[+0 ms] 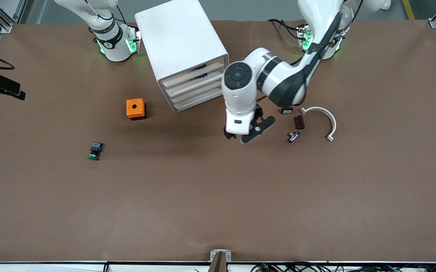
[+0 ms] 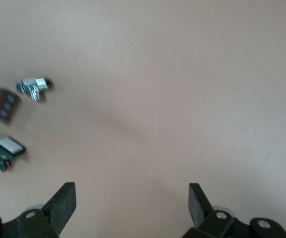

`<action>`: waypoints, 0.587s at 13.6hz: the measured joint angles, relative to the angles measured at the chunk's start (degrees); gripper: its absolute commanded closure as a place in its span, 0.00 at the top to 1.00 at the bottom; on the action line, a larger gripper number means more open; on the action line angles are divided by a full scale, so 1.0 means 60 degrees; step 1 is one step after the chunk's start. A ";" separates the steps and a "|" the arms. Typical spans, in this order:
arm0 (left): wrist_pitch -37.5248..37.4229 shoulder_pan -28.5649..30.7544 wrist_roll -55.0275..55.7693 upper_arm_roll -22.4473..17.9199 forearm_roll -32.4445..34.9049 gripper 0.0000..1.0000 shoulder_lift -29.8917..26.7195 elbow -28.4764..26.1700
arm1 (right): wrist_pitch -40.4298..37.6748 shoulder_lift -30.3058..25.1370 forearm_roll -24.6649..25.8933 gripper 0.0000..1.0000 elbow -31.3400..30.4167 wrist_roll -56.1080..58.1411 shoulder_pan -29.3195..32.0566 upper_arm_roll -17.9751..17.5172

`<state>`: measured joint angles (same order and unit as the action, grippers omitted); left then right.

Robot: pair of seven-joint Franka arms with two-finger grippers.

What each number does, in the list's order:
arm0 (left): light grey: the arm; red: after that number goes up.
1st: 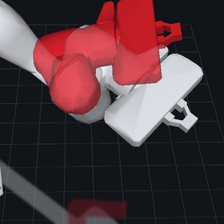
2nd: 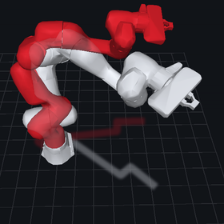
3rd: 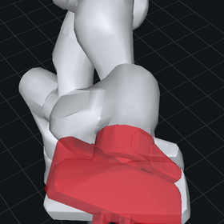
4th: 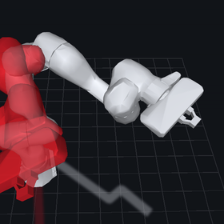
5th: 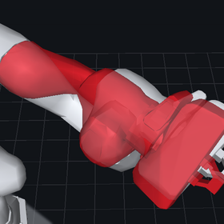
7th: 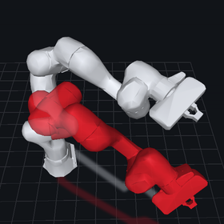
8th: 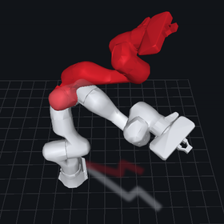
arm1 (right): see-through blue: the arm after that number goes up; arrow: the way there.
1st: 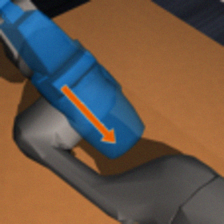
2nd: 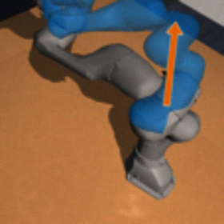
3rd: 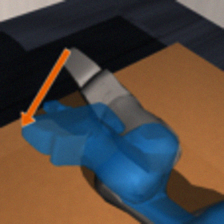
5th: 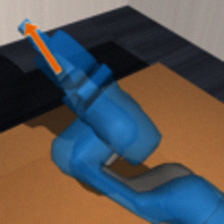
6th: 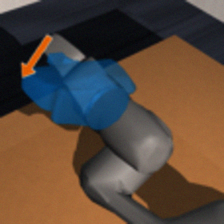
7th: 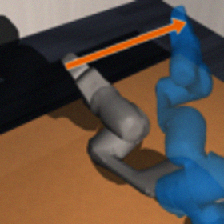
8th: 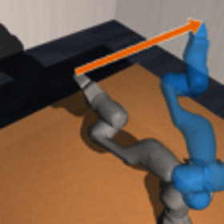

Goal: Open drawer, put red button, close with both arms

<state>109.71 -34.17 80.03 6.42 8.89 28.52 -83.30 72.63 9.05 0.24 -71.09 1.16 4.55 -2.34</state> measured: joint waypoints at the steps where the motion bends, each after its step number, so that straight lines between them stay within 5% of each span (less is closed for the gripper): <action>1: -0.0166 0.0350 -0.0024 0.0000 0.0020 1.00 -0.0343 0.0036 | 0.0015 -0.0016 0.0000 1.00 0.0000 0.0002 0.0046 0.0022; 8: -0.1289 0.2783 -0.2508 0.0023 0.0023 1.00 -0.2002 0.0019 | 0.0675 -0.0564 0.0001 1.00 -0.0657 0.0009 0.0212 0.0112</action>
<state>101.98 -17.47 64.98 6.56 9.03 16.50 -83.19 76.68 5.67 0.24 -75.04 1.21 5.82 -1.66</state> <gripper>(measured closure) 0.000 0.000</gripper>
